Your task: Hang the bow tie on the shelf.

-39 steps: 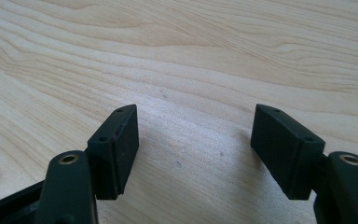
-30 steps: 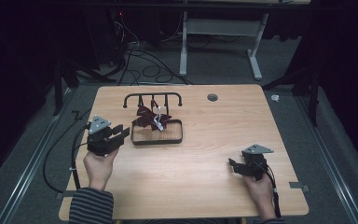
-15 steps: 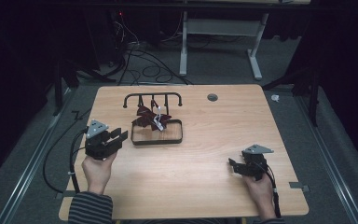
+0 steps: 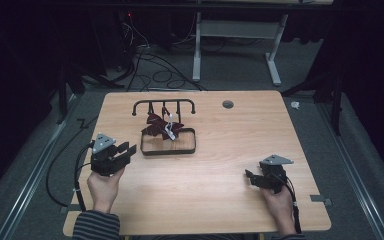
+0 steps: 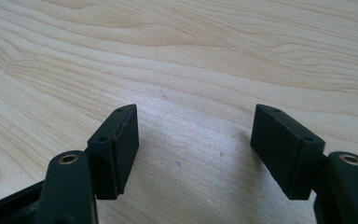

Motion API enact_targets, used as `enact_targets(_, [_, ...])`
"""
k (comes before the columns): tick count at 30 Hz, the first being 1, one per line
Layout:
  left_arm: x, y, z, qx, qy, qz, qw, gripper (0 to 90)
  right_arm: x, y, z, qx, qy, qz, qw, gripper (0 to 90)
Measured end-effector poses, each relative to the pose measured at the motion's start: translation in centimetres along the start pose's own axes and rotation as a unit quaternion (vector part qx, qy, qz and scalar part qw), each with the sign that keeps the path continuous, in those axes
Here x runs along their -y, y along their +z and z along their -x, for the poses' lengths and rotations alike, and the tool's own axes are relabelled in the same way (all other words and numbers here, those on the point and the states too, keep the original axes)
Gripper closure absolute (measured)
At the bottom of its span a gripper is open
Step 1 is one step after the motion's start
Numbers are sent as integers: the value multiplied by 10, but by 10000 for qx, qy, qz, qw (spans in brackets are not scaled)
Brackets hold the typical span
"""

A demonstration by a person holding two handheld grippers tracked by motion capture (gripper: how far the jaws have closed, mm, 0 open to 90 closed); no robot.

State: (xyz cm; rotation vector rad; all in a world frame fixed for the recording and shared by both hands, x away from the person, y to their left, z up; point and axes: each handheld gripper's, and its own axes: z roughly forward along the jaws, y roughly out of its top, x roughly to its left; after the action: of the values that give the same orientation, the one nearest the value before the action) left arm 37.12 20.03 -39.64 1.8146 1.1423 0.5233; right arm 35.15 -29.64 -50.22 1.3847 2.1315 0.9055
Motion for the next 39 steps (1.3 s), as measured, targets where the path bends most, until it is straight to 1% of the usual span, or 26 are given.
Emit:
enact_targets(3, [4, -1, 0, -2, -10, -33, 10000, 655, 0, 0, 0, -1, 0, 0, 10000, 337])
enact_targets(13, [20, 0, -3, 27, -134, -145, 9998, 652, 0, 0, 0, 1, 0, 0, 10000, 337])
enact_targets(15, [23, 1, -3, 38, -143, -146, 9998, 652, 0, 0, 0, 2, -1, -1, 10000, 337])
enact_targets(19, [29, -1, -4, 49, -158, -72, 9998, 653, 0, 0, 0, 1, -1, 0, 10000, 337])
enact_targets(25, [35, 0, -3, 55, -140, -113, 9998, 653, 0, 0, 0, 1, -3, -9, 10000, 337])
enact_targets(31, [45, 3, -2, 68, -188, -187, 9996, 651, 0, 0, 0, 3, -3, -9, 10000, 337])
enact_targets(36, [56, 9, 1, 93, -207, -313, 9993, 650, 0, 0, 0, 5, -3, -12, 10000, 337])
enact_targets(39, [63, 12, 3, 92, -183, -405, 9990, 649, 0, 0, 0, 4, -3, -14, 10000, 337])
